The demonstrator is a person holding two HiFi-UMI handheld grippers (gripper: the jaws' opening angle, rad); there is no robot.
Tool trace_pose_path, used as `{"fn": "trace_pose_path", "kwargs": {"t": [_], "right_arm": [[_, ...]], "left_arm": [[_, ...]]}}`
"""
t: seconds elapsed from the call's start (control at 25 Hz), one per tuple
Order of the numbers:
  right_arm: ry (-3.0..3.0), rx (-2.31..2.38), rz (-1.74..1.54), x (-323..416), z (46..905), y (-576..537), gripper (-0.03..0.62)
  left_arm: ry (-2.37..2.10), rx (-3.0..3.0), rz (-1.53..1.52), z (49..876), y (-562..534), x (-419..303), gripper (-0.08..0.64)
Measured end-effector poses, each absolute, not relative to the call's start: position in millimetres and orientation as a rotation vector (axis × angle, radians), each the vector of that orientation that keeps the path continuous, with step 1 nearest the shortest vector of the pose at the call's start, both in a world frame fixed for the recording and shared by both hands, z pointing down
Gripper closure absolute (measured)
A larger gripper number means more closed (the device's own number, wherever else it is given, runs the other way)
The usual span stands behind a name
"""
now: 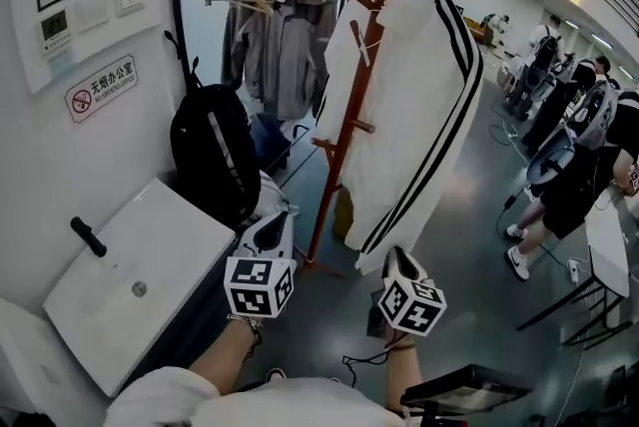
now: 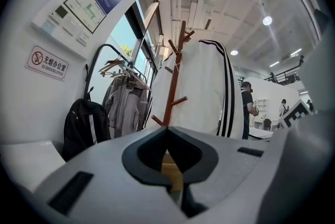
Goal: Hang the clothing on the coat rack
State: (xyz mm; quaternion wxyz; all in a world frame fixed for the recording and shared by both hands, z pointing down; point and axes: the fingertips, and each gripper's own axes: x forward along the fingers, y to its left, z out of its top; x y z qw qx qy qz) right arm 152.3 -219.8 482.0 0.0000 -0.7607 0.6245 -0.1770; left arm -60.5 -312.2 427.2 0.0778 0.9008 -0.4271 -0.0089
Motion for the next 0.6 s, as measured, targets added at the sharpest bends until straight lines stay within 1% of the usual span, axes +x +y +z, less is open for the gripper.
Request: {"fn": "trace_pose_path", "kwargs": {"t": [0.28, 0.6], "right_arm": [[1.941, -2.433, -0.586, 162, 489, -206, 0.569], [2.035, -2.433, -0.499, 170, 479, -214, 0.569]], "left_arm": [[-1.226, 2.635, -0.018, 454, -311, -53, 0.552], [-1.265, 2.626, -0.018, 451, -304, -39, 0.552]]}}
